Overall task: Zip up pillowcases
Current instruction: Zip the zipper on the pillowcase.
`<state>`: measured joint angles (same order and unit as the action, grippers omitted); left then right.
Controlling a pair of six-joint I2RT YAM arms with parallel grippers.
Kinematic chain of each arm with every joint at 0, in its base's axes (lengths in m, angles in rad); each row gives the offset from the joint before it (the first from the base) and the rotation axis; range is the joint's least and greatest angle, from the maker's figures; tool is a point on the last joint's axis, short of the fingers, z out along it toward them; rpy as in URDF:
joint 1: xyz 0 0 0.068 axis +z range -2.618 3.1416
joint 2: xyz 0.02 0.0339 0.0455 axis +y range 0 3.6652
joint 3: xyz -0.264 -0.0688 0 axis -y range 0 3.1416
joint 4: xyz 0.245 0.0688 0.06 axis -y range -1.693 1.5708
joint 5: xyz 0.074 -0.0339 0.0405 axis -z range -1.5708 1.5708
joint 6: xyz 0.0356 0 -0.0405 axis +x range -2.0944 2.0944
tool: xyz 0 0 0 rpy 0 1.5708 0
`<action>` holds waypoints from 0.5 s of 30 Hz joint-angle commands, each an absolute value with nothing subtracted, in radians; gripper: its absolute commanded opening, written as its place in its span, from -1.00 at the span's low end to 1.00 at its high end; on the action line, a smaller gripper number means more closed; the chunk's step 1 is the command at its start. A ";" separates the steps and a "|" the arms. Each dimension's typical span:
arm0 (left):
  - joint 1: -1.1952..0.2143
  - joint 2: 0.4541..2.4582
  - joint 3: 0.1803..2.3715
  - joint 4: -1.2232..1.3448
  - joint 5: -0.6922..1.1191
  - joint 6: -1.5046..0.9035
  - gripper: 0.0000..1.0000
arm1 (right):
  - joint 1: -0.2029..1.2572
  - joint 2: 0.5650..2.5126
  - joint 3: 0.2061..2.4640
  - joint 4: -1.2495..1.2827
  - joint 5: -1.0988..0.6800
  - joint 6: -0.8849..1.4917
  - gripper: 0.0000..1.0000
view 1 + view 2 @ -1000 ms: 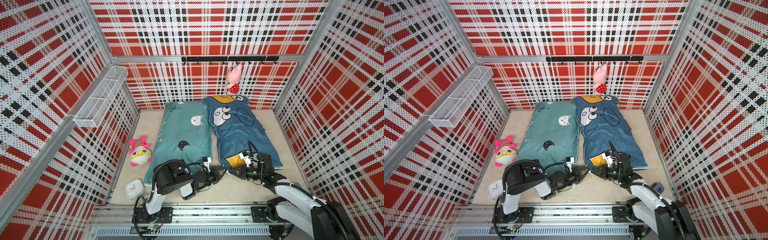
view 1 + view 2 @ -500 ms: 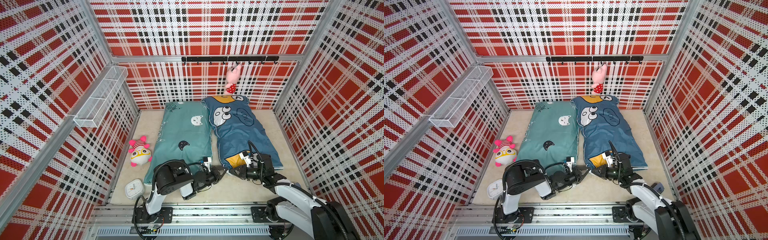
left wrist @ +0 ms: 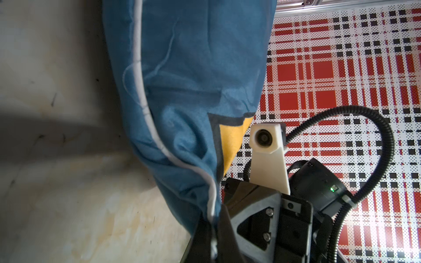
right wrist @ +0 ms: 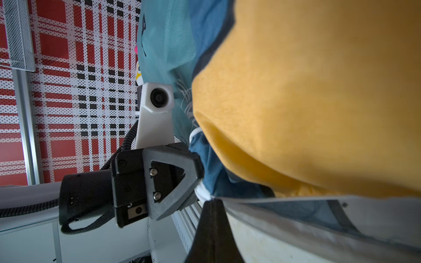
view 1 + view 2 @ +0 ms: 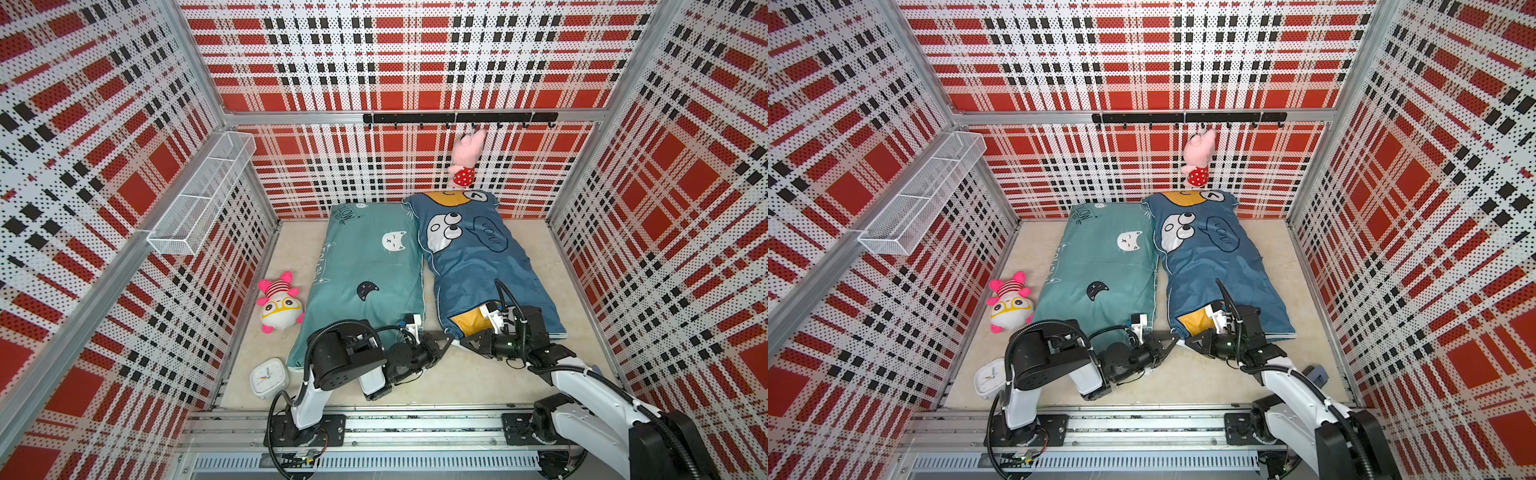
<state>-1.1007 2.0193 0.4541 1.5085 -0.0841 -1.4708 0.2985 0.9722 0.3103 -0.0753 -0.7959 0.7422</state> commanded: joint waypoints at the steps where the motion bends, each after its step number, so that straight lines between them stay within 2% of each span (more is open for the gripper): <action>1: -1.098 1.983 0.464 1.450 -0.130 -1.435 -1.00 | 0.304 0.952 0.357 -0.204 -0.734 0.678 -1.00; 8: -1.091 1.905 0.488 1.281 -0.167 -1.365 -1.00 | 0.305 0.933 0.395 -0.306 -0.679 0.649 -1.00; 15: -1.078 1.890 0.487 1.243 -0.177 -1.363 -1.00 | 0.306 0.904 0.469 -0.471 -0.551 0.615 -1.00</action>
